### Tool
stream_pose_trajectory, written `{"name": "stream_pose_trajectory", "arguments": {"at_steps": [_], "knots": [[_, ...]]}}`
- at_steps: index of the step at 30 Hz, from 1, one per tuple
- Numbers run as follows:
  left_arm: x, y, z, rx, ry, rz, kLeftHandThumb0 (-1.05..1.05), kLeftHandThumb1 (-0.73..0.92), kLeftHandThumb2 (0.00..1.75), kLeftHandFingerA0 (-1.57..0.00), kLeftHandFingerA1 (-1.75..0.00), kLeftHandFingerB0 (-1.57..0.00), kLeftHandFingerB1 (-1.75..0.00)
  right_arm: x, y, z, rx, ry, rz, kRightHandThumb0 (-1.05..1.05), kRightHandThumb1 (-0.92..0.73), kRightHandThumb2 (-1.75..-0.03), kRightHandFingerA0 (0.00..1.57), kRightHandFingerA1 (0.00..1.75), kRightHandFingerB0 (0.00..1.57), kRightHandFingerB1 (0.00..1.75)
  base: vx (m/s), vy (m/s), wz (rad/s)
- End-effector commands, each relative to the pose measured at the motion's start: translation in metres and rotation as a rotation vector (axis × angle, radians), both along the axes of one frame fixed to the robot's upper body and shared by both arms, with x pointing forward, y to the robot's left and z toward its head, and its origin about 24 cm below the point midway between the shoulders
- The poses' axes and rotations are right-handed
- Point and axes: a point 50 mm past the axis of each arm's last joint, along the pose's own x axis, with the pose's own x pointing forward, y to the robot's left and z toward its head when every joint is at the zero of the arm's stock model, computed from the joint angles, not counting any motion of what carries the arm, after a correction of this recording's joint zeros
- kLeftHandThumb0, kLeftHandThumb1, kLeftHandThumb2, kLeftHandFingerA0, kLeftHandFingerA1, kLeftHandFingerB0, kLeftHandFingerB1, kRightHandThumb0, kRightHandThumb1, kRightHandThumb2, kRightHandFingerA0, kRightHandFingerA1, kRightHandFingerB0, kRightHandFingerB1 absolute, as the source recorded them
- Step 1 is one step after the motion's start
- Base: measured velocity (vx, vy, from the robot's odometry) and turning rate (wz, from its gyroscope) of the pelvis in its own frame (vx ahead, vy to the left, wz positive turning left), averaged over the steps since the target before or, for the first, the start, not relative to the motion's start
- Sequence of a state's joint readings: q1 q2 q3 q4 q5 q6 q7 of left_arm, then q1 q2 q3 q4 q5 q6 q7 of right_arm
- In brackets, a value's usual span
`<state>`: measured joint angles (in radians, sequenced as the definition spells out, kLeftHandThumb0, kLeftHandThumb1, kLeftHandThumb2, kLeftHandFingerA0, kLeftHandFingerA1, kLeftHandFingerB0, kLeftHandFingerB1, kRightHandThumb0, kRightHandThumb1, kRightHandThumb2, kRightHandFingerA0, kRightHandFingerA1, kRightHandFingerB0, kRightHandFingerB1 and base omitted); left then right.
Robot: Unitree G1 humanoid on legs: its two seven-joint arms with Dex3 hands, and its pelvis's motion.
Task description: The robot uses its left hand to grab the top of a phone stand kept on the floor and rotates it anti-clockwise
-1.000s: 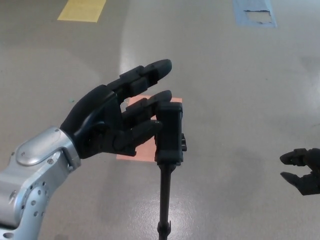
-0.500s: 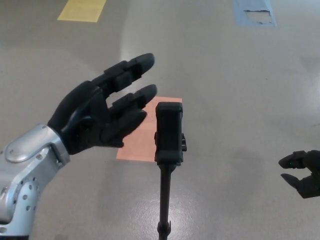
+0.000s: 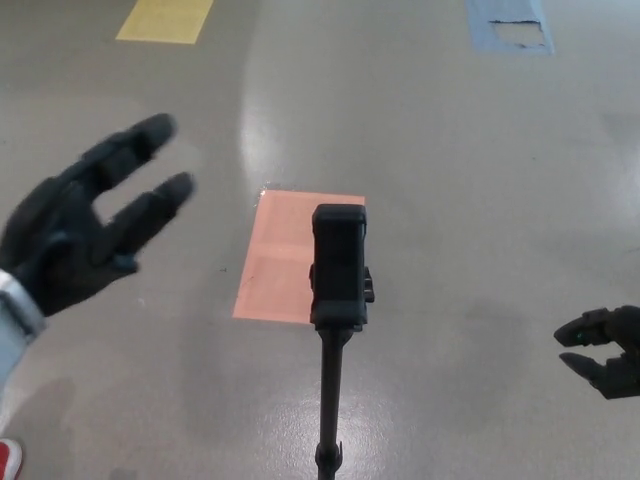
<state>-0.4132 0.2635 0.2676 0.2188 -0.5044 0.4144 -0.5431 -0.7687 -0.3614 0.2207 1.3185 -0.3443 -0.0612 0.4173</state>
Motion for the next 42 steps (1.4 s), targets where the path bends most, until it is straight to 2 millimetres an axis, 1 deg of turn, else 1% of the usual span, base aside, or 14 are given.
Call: {"name": "stream_pose_trajectory", "arguments": {"at_steps": [1,2,7,8,9,10,14,15,18,27,33,35,36,42], "knots": [[-0.001,0.028,-0.028,0.054,0.052,0.173,-0.66,0.44,0.82,-0.02,-0.23,-0.01,-0.23,-0.018,-0.01,-0.018,0.009,0.052,-0.033,-0.59,-0.87,-0.66,0.27,0.33,0.2,0.28,0.0,0.0,0.0],[-0.002,0.032,-0.04,0.063,0.089,0.219,-0.67,0.45,0.82,-0.08,-0.41,0.0,-0.26,-0.021,-0.011,-0.021,0.005,0.06,-0.032,-0.6,-0.87,-0.66,0.29,0.33,0.21,0.28,0.0,0.0,0.0],[-0.011,0.048,-0.079,0.109,0.226,0.371,-0.62,0.48,0.82,-0.02,-0.39,-0.01,-0.27,-0.032,-0.013,-0.033,0.022,0.09,-0.042,-0.58,-0.87,-0.66,0.29,0.33,0.22,0.28,0.0,0.0,0.0],[-0.017,0.055,-0.093,0.12,0.273,0.416,-0.56,0.65,0.66,-0.09,-0.26,-0.07,-0.2,-0.037,-0.014,-0.037,0.005,0.104,-0.036,-0.58,-0.88,-0.66,0.29,0.33,0.21,0.28,0.0,0.0,0.0],[-0.019,0.056,-0.096,0.122,0.284,0.427,-0.56,0.65,0.66,-0.09,-0.26,-0.07,-0.2,-0.038,-0.015,-0.038,-0.001,0.106,-0.034,-0.58,-0.88,-0.66,0.29,0.33,0.21,0.28,0.0,0.0,0.0],[-0.024,0.062,-0.104,0.251,0.313,0.463,-0.3,0.51,1.0,-0.01,-0.47,0.0,-0.47,-0.042,-0.016,-0.041,-0.012,0.114,-0.027,-0.58,-0.88,-0.66,0.31,0.33,0.21,0.28,0.0,0.0,0.0],[-0.037,0.072,-0.122,0.59,0.369,0.46,-0.27,0.51,0.98,-0.02,-0.47,0.0,-0.47,-0.053,-0.016,-0.053,0.01,0.144,-0.047,-0.57,-0.87,-0.65,0.31,0.34,0.21,0.28,0.0,0.0,0.0],[-0.04,0.074,-0.125,0.641,0.377,0.451,-0.39,0.6,0.61,-0.23,-0.35,-0.09,-0.22,-0.056,-0.016,-0.056,0.016,0.151,-0.052,-0.57,-0.87,-0.65,0.3,0.34,0.21,0.28,0.0,0.0,0.0],[-0.047,0.079,-0.134,0.75,0.418,0.425,-0.4,0.52,0.65,-0.24,-0.41,-0.09,-0.29,-0.064,-0.016,-0.063,0.028,0.162,-0.062,-0.56,-0.87,-0.66,0.31,0.34,0.22,0.29,0.0,0.0,0.0],[-0.054,0.085,-0.143,0.887,0.454,0.397,-0.4,0.54,0.66,-0.22,-0.39,-0.12,-0.32,-0.069,-0.022,-0.063,0.035,0.164,-0.066,-0.56,-0.88,-0.66,0.29,0.33,0.23,0.29,0.0,0.0,0.0],[-0.064,0.087,-0.152,1.007,0.471,0.32,-0.43,0.54,0.68,-0.35,-0.43,-0.2,-0.36,-0.073,-0.023,-0.066,0.016,0.174,-0.044,-0.57,-0.87,-0.65,0.31,0.35,0.23,0.29,0.0,0.0,0.0],[-0.069,0.089,-0.157,1.028,0.515,0.267,-0.45,0.56,0.71,-0.34,-0.43,-0.23,-0.37,-0.076,-0.023,-0.069,0.009,0.186,-0.048,-0.56,-0.87,-0.66,0.31,0.34,0.22,0.29,0.0,0.0,0.0],[-0.072,0.089,-0.159,1.034,0.532,0.244,-0.38,0.65,0.61,-0.4,-0.37,-0.27,-0.31,-0.079,-0.023,-0.072,0.003,0.199,-0.055,-0.57,-0.87,-0.66,0.31,0.33,0.22,0.29,0.0,0.0,0.0],[-0.088,0.088,-0.175,1.185,0.629,0.043,-0.41,0.68,0.61,-0.44,-0.36,-0.35,-0.33,-0.097,-0.026,-0.083,-0.004,0.239,-0.046,-0.57,-0.87,-0.65,0.31,0.34,0.22,0.29,0.0,0.0,0.0]]}}
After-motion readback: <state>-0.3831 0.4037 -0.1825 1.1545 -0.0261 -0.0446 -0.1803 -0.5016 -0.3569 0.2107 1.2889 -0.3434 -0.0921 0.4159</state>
